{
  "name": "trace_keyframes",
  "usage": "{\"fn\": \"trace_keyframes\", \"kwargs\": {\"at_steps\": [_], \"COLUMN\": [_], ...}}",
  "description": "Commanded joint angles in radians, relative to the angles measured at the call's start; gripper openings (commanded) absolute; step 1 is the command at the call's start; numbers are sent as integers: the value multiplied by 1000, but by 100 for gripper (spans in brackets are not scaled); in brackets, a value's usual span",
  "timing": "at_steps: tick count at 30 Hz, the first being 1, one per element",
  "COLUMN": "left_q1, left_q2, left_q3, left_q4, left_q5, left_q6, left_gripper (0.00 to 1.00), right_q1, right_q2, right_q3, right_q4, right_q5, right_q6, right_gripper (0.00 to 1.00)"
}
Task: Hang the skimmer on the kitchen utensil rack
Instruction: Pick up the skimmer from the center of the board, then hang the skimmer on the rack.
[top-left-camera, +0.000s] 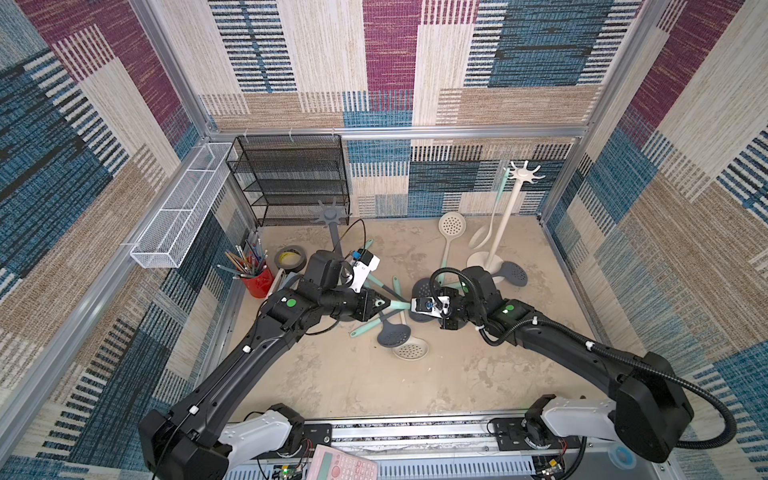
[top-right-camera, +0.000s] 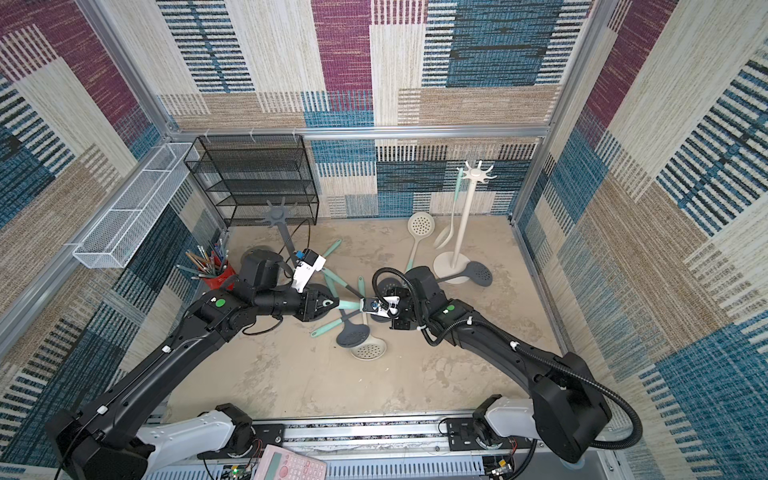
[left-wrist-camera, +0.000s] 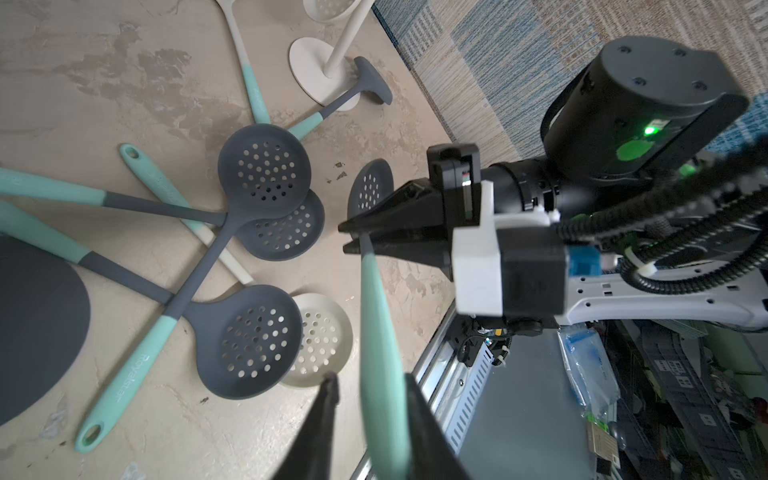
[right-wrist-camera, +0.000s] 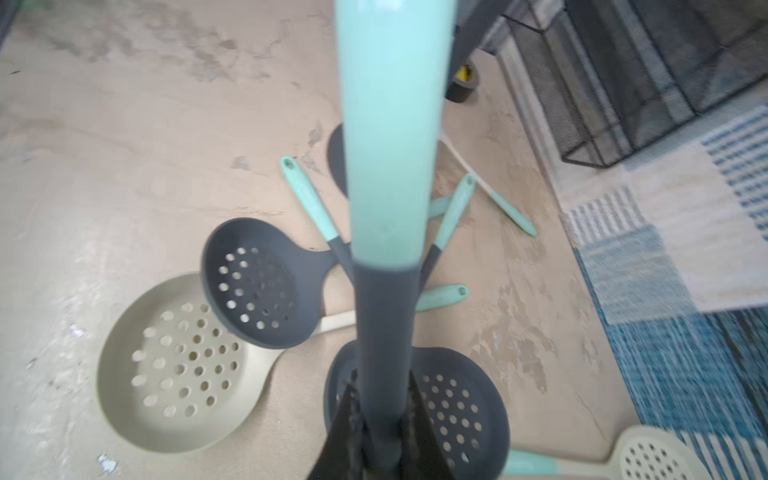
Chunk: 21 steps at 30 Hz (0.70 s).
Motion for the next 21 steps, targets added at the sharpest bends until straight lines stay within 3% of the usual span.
{"fn": "trace_keyframes", "kwargs": {"at_steps": [1,6,10,21], "left_q1": [1,1,2,1], "left_q2": [-21,-60,-65,-24], "left_q3": [-30,-91,-112,-132], "left_q4": [47,144,184,229], "left_q5": [27,-21,-12,3], "left_q6": [-54,-75,-63,3], "left_gripper": [51,63,67,68], "right_q1": [0,-6,-33,-249], "right_q2": [-64,-145,-196,-211], "right_q3": [-45,-106,-163,-117], "right_q4": [172,239,339,433], "right_q5": [74,142,295,484], "right_q6": [113,207,297,578], "right_gripper": [4,4,4,4]}}
